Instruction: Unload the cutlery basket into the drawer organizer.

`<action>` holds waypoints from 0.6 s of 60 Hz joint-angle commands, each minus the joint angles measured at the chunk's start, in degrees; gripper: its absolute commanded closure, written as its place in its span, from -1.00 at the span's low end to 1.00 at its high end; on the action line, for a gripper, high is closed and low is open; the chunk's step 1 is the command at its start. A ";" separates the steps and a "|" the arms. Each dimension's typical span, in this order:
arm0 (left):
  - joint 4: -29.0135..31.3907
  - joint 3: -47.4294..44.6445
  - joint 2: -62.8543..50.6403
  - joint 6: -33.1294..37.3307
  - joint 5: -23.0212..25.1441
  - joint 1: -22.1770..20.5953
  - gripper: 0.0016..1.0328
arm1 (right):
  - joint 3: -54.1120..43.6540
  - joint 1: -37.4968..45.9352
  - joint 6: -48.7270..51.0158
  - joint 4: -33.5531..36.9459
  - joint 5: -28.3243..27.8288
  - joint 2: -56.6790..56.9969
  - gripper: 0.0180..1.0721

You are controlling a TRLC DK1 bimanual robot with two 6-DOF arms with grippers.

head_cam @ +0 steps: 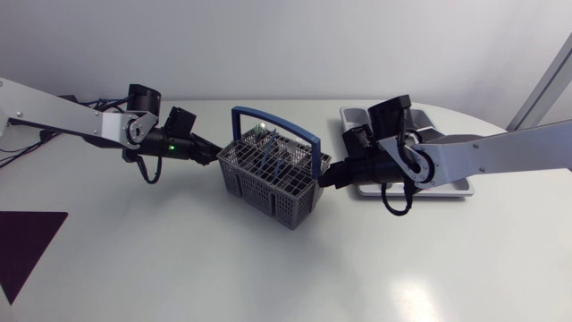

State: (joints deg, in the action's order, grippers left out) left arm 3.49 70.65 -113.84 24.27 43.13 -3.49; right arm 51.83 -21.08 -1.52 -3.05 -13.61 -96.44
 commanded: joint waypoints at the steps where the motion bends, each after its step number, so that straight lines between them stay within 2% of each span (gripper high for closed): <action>1: 2.31 -5.79 4.59 4.64 2.66 -3.19 0.23 | 0.20 -0.01 -1.65 -0.99 -1.95 -0.06 0.69; 19: 5.30 -19.50 16.63 12.11 2.57 -5.22 0.23 | -2.97 2.27 -0.59 -1.17 -4.15 2.31 0.69; 36: 5.30 -22.31 17.34 13.17 2.48 -5.13 0.23 | -0.51 2.36 -0.33 -1.61 -3.53 1.35 0.69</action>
State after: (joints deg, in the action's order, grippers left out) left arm 8.05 50.54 -96.66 35.88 43.77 -7.20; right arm 50.13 -17.80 -1.48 -3.29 -15.49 -95.04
